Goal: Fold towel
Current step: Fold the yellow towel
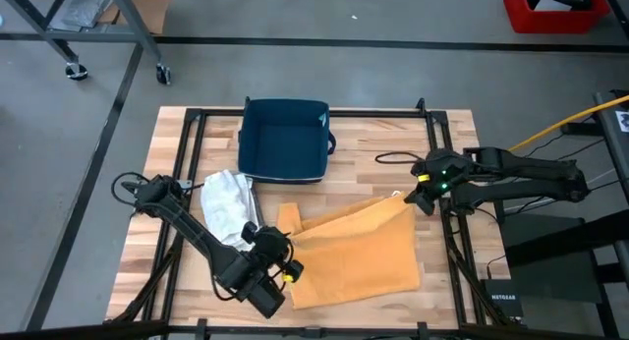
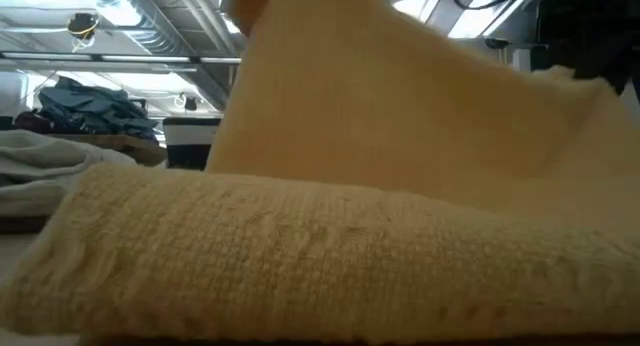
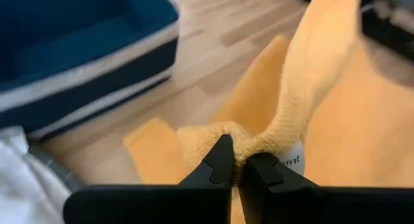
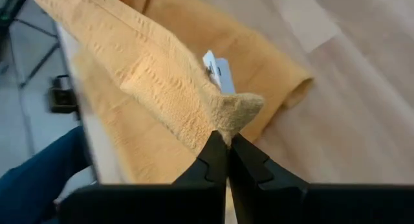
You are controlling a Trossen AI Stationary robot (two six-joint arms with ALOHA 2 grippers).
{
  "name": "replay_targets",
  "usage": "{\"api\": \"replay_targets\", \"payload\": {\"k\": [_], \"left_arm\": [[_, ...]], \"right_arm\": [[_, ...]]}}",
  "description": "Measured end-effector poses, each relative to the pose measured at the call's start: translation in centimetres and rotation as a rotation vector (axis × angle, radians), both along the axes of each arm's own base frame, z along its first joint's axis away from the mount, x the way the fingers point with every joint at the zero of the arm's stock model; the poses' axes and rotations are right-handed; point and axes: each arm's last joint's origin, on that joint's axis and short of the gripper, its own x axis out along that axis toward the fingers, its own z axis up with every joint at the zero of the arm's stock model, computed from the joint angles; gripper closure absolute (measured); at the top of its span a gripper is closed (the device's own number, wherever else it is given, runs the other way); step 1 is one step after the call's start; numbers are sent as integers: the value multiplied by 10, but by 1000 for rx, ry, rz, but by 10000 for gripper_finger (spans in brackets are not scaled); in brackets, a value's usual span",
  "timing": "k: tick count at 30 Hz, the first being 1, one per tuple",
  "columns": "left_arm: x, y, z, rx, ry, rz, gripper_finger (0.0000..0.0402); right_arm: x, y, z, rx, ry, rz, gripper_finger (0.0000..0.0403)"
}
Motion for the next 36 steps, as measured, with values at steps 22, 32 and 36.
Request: {"api": "replay_targets", "payload": {"k": [22,32,36], "left_arm": [[-1,52,-70,-22,269,183,402],[8,82,-80,-8,315,260,393],[12,88,-81,-32,372,234,371]], "right_arm": [[35,-10,-43,-344,88,44,396],[39,-13,-50,-424,158,27,395],[39,-13,-51,-426,177,29,383]]}}
